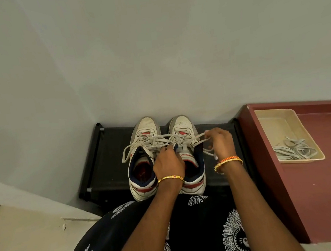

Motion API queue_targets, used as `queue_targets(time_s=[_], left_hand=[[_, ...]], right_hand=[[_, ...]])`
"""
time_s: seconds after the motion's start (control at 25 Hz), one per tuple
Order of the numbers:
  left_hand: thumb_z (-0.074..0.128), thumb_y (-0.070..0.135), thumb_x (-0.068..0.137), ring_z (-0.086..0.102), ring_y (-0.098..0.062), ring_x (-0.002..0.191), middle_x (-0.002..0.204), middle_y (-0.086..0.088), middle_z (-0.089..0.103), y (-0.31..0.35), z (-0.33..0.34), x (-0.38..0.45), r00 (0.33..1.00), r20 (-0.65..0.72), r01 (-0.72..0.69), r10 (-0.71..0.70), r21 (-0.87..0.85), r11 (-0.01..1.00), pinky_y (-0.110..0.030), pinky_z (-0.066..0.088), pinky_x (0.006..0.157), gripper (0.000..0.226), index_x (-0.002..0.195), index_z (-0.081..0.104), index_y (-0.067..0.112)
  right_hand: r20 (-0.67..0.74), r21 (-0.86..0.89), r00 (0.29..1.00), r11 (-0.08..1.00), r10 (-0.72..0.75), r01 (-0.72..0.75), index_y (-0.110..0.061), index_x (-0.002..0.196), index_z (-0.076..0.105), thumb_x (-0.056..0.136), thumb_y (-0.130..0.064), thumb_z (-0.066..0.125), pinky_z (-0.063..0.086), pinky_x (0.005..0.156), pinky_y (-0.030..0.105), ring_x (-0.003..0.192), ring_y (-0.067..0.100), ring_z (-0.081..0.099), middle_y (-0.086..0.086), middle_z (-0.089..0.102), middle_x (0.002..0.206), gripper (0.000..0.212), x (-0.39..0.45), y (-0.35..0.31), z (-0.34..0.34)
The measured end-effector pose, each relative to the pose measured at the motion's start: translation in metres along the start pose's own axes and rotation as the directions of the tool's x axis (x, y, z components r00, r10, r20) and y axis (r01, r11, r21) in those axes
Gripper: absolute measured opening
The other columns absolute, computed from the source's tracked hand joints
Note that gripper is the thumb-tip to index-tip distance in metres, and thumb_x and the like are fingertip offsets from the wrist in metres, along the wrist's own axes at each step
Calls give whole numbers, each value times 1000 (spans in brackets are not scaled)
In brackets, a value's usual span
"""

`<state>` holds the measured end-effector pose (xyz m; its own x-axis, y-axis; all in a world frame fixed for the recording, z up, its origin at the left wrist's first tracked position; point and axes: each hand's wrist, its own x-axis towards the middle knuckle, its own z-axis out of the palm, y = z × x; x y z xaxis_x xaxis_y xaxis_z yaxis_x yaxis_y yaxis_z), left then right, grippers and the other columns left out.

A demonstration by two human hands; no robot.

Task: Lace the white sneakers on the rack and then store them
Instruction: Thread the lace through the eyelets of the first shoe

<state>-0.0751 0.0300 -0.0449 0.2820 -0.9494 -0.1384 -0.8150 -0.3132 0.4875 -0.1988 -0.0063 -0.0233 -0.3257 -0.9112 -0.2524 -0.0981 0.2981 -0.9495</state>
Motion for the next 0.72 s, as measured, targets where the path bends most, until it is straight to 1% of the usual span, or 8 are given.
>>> queue_targets(time_s=[0.04,0.16,0.24,0.36,0.48,0.56,0.64,0.72], left_hand=[[44,23,97,54,-26,114,122,-7,57,0,0,0,1000,-2,3,-3,2,1000,-38,46,88,30,123,54,13],[44,23,97,54,-25,114,123,-7,56,0,-1,0,1000,-9,7,-7,10,1000,-36,46,88,30,123,53,12],[44,24,97,54,-24,114,124,-7,56,-1,0,1,1000,-11,4,-4,15,1000,-36,46,88,30,124,52,12],[44,24,97,54,-24,115,125,-7,56,-1,-1,1,1000,-4,-2,2,17,1000,-36,46,88,30,124,51,12],[45,23,96,54,-24,115,125,-7,56,-2,0,2,1000,-1,-6,6,12,1000,-37,47,87,30,124,49,12],[45,24,96,55,-24,113,125,-8,56,-2,1,4,1000,-4,-1,1,7,1000,-36,48,85,31,125,46,12],[48,24,95,57,-24,109,123,-9,56,-3,1,4,1000,-11,15,-16,-19,1000,-34,49,80,34,126,40,12],[53,24,92,57,-24,108,124,-10,52,-4,2,1,999,-39,2,-6,-92,996,-31,49,78,41,127,35,12]], right_hand=[[-26,257,988,956,152,-140,-8,62,53,89,-10,50,42,49,19,58,13,48,5,51,68,27,2,-1,-1],[86,803,914,515,397,-299,-15,60,42,90,-17,43,51,61,28,61,19,63,3,62,67,30,14,-4,-8],[86,904,923,359,375,-230,-15,60,39,91,-16,40,54,60,28,50,15,63,-1,59,51,31,24,-10,-16],[-47,953,943,297,331,-57,-13,64,41,93,-10,41,46,47,20,39,10,42,-4,39,40,29,38,-25,-22],[-187,949,940,300,284,98,-12,67,46,97,-10,44,43,49,24,41,10,43,-3,42,45,29,57,-42,-32],[-275,887,932,437,238,149,-11,76,52,96,-11,46,46,55,23,52,11,53,-1,51,58,22,69,-49,-36],[-360,567,922,819,143,94,-5,103,58,96,-16,50,49,71,25,82,18,61,6,61,89,15,75,-51,-33],[-258,7,962,996,84,-85,-2,138,39,92,-31,57,41,100,34,123,29,47,17,46,135,57,69,-36,-26]])
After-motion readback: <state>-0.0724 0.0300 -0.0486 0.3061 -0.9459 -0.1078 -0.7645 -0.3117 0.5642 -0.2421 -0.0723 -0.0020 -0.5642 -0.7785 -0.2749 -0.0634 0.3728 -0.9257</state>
